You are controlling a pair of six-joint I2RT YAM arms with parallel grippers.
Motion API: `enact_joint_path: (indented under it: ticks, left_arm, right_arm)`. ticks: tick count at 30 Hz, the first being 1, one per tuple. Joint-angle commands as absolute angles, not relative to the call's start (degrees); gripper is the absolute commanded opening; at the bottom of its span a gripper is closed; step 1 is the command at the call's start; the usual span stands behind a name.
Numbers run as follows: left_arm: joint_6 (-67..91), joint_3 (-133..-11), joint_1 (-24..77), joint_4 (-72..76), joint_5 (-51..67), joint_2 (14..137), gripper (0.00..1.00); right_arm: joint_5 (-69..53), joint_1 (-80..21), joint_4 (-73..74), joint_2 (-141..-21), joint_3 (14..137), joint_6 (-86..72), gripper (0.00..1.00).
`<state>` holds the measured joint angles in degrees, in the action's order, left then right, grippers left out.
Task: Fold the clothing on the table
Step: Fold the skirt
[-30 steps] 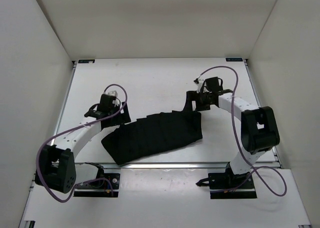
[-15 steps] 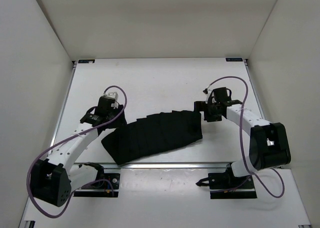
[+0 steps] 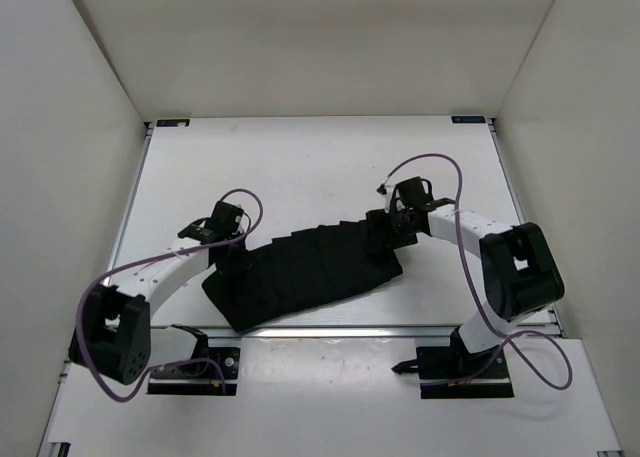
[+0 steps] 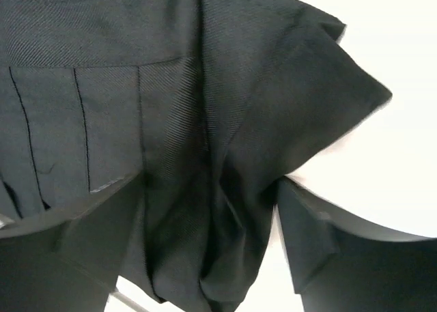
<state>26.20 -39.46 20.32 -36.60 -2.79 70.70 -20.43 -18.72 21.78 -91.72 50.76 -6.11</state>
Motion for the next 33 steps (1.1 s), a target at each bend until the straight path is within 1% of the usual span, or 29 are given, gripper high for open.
enact_joint_path:
  ticks: [1,2,4,5,6,7,8,9,11,12,14,15,16,17,21,23,24,28,30,33]
  left_arm:
    - [26.9,-38.9,21.1,-36.3,-2.5,73.5,0.07]
    - [26.9,-38.8,21.0,-36.0,-2.2,73.6,0.06]
    - [27.2,-38.7,20.8,-35.8,-2.1,73.9,0.03]
    - [27.0,-38.8,20.7,-35.5,-2.2,73.6,0.04]
    - [26.8,-38.7,20.6,-35.7,-2.2,73.6,0.04]
    - [27.0,-39.1,20.3,-35.9,-2.2,73.3,0.05]
    - [26.8,-39.4,19.9,-35.8,-1.6,73.0,0.05]
    - [26.6,-39.6,20.1,-36.2,-1.6,72.6,0.07]
    - [26.6,-40.9,19.9,-36.6,-1.1,72.2,0.17]
    - [26.5,-42.0,20.0,-36.9,-1.1,71.8,0.29]
    - [26.5,-43.8,20.1,-37.3,-1.3,71.3,0.40]
    - [26.4,-44.1,20.0,-37.5,-1.1,71.0,0.42]
    - [26.0,-44.8,20.0,-37.2,-1.0,70.8,0.48]
    - [26.0,-45.5,19.9,-37.2,-0.8,70.8,0.48]
    - [25.4,-47.1,20.0,-35.1,-0.3,72.2,0.45]
    - [25.1,-48.7,21.1,-34.0,1.0,74.8,0.39]
    - [25.2,-48.7,22.0,-33.7,1.1,76.4,0.38]
    - [26.2,-49.4,25.7,-29.6,3.5,80.5,0.28]
    - [26.6,-50.2,26.7,-27.7,5.0,83.0,0.20]
    - [26.8,-50.9,27.7,-25.7,6.9,85.5,0.14]
  right_arm:
    - [-17.5,-21.8,22.0,-95.2,51.3,-5.9,0.72]
    - [-17.1,-21.8,22.1,-96.1,51.7,-6.0,0.69]
    - [-16.6,-22.6,22.1,-97.3,52.1,-6.5,0.48]
    - [-16.4,-22.2,21.9,-98.0,52.4,-6.5,0.42]
    - [-16.1,-21.9,21.9,-98.5,52.6,-6.9,0.20]
    - [-15.6,-21.4,22.1,-98.5,52.8,-6.8,0.13]
    - [-15.7,-20.7,22.1,-98.8,53.1,-6.9,0.03]
    - [-15.8,-20.4,22.7,-99.1,53.3,-7.0,0.02]
    - [-15.4,-18.4,22.0,-98.7,53.2,-7.6,0.00]
    - [-15.6,-17.8,21.9,-98.4,52.6,-6.9,0.00]
    - [-14.9,-15.7,22.3,-97.6,52.8,-7.0,0.00]
    - [-14.9,-14.3,22.1,-96.7,52.6,-6.9,0.00]
    - [-14.1,-13.6,22.3,-96.9,52.4,-6.7,0.00]
    - [-14.0,-12.4,22.2,-96.2,52.3,-6.7,0.00]
    - [-14.2,-8.1,22.4,-94.7,50.4,-7.0,0.00]
    - [-13.9,-6.3,22.4,-93.1,49.8,-7.6,0.00]
    - [-13.3,-5.9,23.0,-92.6,49.2,-8.2,0.00]
    - [-11.1,-4.9,23.9,-89.9,46.8,-10.3,0.00]
    - [-11.3,-4.5,24.4,-87.8,45.0,-11.3,0.00]
    - [-11.6,-4.7,23.8,-84.8,42.2,-12.9,0.00]
